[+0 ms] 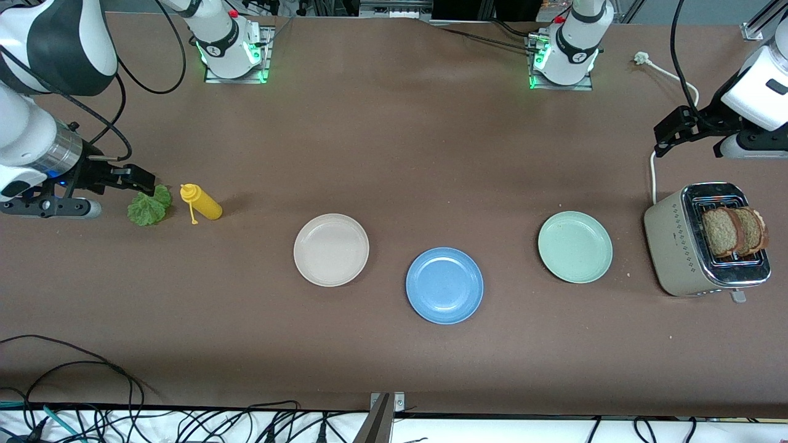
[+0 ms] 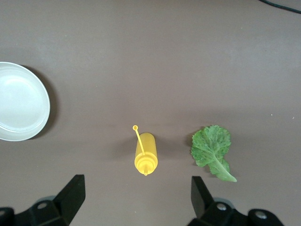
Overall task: Make sandwich in blue plate with both arms
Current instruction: 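Move the left gripper toward the toaster above the bread slices, then lower the left gripper onto the outer toast slice in the toaster, then grasp the toast slice with the left gripper and lift it out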
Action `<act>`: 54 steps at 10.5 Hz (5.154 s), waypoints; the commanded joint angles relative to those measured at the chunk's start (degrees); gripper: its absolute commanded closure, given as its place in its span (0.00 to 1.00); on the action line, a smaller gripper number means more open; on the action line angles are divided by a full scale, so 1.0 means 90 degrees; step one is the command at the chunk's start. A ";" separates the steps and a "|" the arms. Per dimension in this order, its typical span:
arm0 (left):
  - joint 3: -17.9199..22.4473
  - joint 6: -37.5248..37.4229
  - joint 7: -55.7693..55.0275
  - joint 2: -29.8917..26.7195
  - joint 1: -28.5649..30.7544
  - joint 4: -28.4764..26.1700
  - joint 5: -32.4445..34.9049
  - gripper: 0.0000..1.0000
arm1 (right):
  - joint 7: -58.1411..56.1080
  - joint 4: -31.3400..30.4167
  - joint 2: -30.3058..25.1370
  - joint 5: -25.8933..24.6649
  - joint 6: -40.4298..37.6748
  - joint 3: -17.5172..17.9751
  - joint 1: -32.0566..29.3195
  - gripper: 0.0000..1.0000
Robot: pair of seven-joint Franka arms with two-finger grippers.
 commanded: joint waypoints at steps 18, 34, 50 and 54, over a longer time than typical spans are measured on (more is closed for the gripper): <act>0.0067 0.0154 0.0211 0.0889 0.0658 0.0143 0.0497 0.00 | 0.0273 0.0181 0.0078 0.0134 -0.0128 0.0001 -0.0014 0.00; 0.0116 0.1051 0.1488 0.2461 0.2122 0.0475 0.0478 0.00 | 0.0264 0.0181 0.0088 0.0163 -0.0128 -0.0009 -0.0043 0.00; 0.0087 0.1668 0.1793 0.3117 0.2310 0.0495 0.0546 0.23 | 0.0264 0.0181 0.0088 0.0163 -0.0128 -0.0009 -0.0043 0.00; 0.0106 0.1678 0.1861 0.3263 0.2387 0.0495 0.0615 0.24 | 0.0264 0.0181 0.0078 0.0163 -0.0128 -0.0009 -0.0043 0.00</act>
